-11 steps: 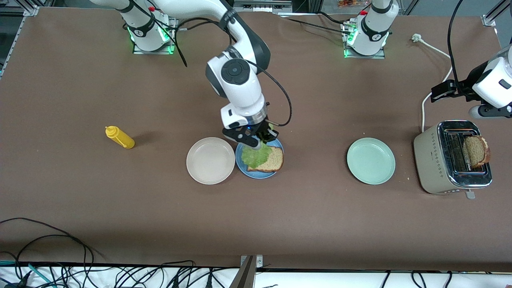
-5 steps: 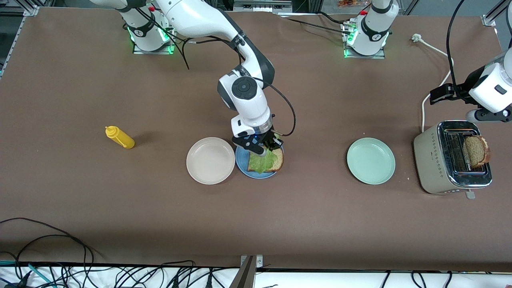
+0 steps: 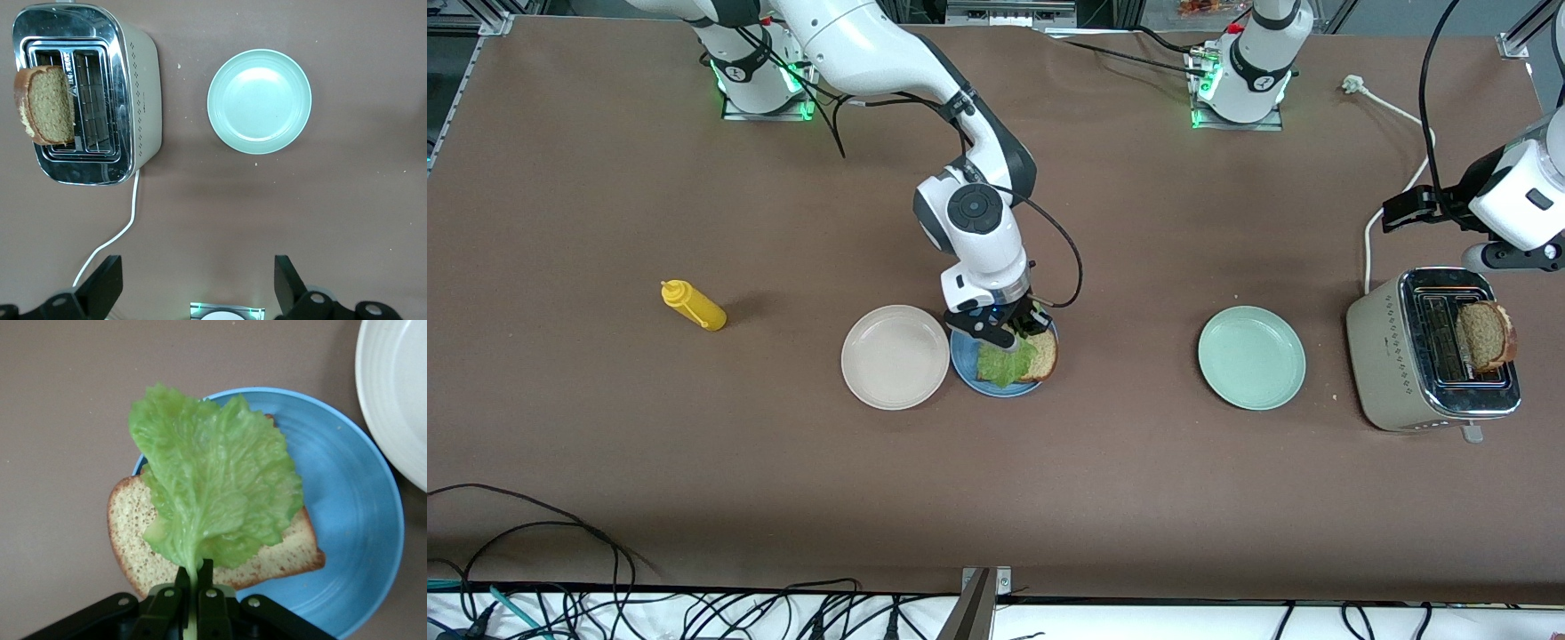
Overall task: Make sandwich in blue plate with both arms
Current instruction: 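Lower the lettuce onto the bread slice and open the right gripper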
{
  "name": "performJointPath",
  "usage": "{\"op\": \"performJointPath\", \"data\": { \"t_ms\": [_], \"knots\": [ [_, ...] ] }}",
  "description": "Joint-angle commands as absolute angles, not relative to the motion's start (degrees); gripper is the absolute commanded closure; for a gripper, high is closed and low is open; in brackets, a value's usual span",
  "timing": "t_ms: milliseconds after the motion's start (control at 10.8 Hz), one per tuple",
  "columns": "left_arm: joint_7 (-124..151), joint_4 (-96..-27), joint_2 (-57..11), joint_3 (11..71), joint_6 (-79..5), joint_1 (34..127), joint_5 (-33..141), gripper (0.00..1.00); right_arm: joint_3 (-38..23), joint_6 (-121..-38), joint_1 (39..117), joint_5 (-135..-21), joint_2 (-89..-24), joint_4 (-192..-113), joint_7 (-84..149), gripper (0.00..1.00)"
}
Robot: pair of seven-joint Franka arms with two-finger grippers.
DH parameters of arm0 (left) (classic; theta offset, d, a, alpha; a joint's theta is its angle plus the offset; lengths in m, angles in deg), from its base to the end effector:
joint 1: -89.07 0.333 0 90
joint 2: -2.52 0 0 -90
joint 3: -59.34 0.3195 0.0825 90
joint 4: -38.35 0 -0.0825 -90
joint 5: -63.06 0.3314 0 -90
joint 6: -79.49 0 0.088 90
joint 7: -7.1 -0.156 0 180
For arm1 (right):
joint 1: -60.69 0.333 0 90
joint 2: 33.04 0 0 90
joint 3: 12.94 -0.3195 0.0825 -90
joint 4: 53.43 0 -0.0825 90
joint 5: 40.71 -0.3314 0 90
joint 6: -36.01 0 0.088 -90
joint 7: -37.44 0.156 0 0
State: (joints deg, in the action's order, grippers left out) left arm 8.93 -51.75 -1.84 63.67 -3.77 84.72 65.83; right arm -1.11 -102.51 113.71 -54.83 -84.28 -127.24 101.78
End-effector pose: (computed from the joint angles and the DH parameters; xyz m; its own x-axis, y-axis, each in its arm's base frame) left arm 0.4994 0.0066 0.5320 0.9806 0.0381 -0.1920 0.0270 -0.9978 -0.0601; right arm 0.5266 0.5246 0.2234 0.8845 -0.4613 0.0693 -0.4332 -0.8674 -0.2449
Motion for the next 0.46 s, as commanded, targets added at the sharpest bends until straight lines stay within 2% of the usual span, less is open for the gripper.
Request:
{"op": "performJointPath", "data": {
  "t_ms": [0, 369],
  "knots": [
    [8.68, -51.39, -1.79, 63.21, -3.83, 85.21, 66.92, 0.0, -1.78, -104.78, 112.89, -53.54, -85.6, -124.62, 98.18, 1.0],
    [8.68, -51.39, -1.79, 63.3, -3.83, 85.21, 66.92, 0.0, -1.87, -107.24, 112.89, -53.8, -85.77, -124.8, 97.64, 1.0]
  ]
}}
